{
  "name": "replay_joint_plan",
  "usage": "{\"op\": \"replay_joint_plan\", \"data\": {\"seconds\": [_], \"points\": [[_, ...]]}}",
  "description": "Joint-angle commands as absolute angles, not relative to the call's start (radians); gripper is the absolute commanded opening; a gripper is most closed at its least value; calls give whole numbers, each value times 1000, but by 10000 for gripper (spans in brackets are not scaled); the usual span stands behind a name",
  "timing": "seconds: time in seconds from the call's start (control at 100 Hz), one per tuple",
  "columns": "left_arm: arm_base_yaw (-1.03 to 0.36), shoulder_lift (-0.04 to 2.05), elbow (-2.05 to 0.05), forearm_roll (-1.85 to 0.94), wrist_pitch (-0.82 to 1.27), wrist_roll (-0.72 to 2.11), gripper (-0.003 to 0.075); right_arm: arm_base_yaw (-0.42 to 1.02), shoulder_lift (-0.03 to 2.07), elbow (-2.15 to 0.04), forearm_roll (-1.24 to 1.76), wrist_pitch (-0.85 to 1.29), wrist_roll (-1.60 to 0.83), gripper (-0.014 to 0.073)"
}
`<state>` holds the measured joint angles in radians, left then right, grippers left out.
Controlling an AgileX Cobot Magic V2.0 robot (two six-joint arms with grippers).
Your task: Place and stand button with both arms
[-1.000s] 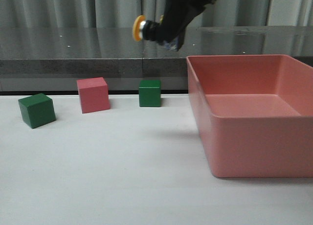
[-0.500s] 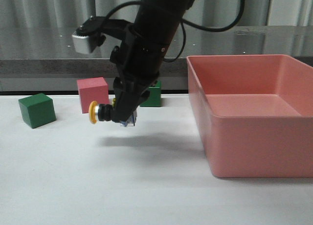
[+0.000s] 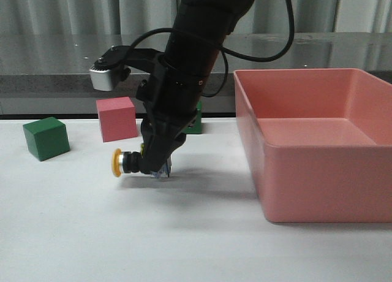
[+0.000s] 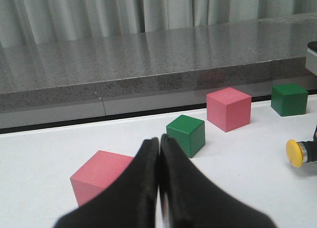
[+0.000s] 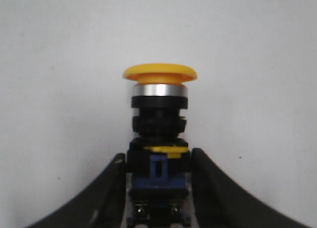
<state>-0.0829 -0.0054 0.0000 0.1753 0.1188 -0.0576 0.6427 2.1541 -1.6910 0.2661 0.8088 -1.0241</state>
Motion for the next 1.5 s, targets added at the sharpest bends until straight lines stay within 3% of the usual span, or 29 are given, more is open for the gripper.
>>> {"op": "replay_joint_plan", "data": {"seconds": [0.0, 0.09, 0.31, 0.41, 0.6, 0.85, 1.26, 1.49], "points": [[-82, -36, 44, 177, 40, -69, -20, 645, 2090, -1721, 292, 794, -1035, 460], [-82, -36, 44, 177, 40, -69, -20, 645, 2090, -1721, 292, 793, -1035, 526], [-82, -36, 44, 177, 40, -69, -20, 641, 2043, -1743, 291, 810, -963, 494], [-82, -36, 44, 177, 40, -69, -20, 631, 1972, -1771, 290, 814, -866, 347], [-82, -36, 44, 177, 40, -69, -20, 570, 1802, -1773, 290, 830, -689, -95], [-82, -36, 44, 177, 40, -69, -20, 433, 1538, -1639, 276, 767, -495, -76], [-82, -36, 44, 177, 40, -69, -20, 141, 910, -895, 241, 385, -379, -76], [-82, -36, 44, 177, 40, -69, -20, 68, 579, -588, 241, 253, -378, -76]]}}
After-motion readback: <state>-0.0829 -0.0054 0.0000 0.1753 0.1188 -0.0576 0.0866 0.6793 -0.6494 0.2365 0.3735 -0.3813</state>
